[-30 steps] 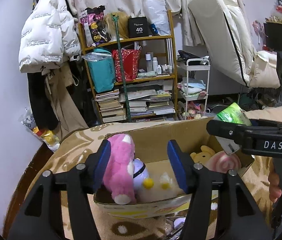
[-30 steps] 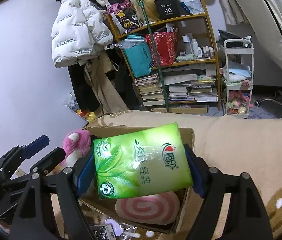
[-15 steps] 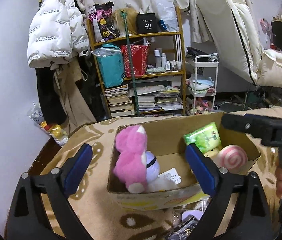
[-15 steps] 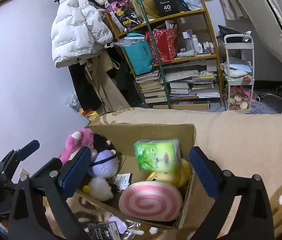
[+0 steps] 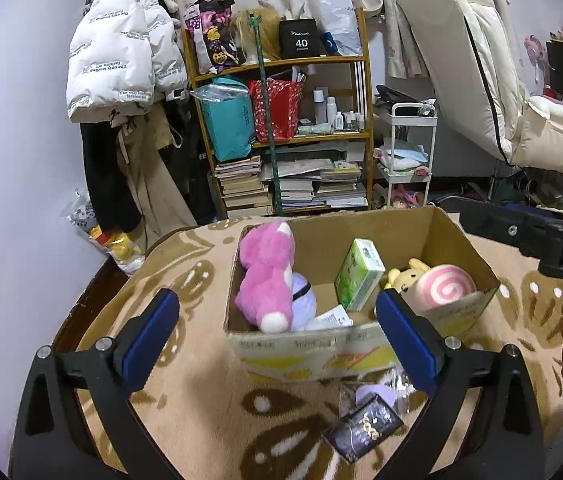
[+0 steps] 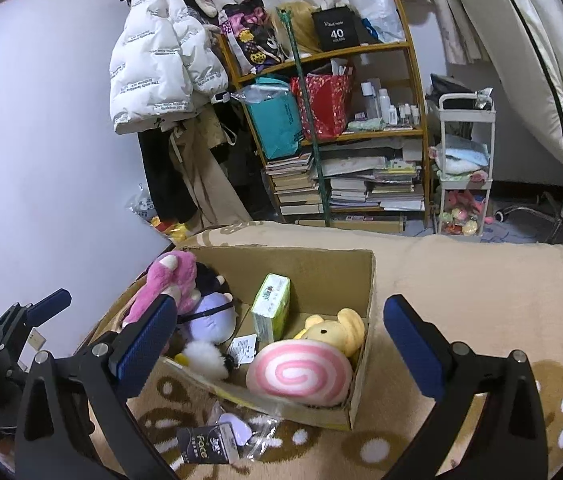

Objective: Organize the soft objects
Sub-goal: 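Move the left tool to the black Face tissue pack while the right tool approaches the clear bag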

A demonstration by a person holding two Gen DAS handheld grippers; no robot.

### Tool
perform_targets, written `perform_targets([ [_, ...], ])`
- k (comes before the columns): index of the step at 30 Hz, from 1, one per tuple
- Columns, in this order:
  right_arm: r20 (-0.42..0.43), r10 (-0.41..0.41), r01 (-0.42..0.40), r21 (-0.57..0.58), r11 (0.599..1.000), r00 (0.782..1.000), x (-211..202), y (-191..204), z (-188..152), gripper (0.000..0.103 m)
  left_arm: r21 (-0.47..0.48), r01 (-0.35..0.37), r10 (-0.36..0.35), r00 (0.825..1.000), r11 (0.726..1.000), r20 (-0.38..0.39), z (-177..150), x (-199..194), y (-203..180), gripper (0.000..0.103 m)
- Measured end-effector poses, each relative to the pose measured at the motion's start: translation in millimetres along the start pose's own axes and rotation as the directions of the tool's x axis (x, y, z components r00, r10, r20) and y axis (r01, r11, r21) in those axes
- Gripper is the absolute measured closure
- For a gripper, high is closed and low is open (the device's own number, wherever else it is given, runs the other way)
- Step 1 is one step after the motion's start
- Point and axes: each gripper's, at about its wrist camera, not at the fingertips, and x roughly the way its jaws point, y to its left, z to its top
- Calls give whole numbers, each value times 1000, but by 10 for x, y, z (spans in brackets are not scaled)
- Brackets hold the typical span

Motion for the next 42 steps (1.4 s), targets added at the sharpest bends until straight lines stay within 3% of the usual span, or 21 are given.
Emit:
perform_targets([
  [11,28,-48,49,-41,998,998,-358,147,-103,0,3,17,-16,999,1000,-34,-161,-317,40,5],
  [23,8,-61,62,-76,995,998,-655,269,-349,0,14,-14,15,997,1000,-75,-352,-538,61,5],
  [42,-56,-105,98,-118,988,993,-477,332,-567,0,42,-4,12,985,999,-171,-520,-166,-65,5],
])
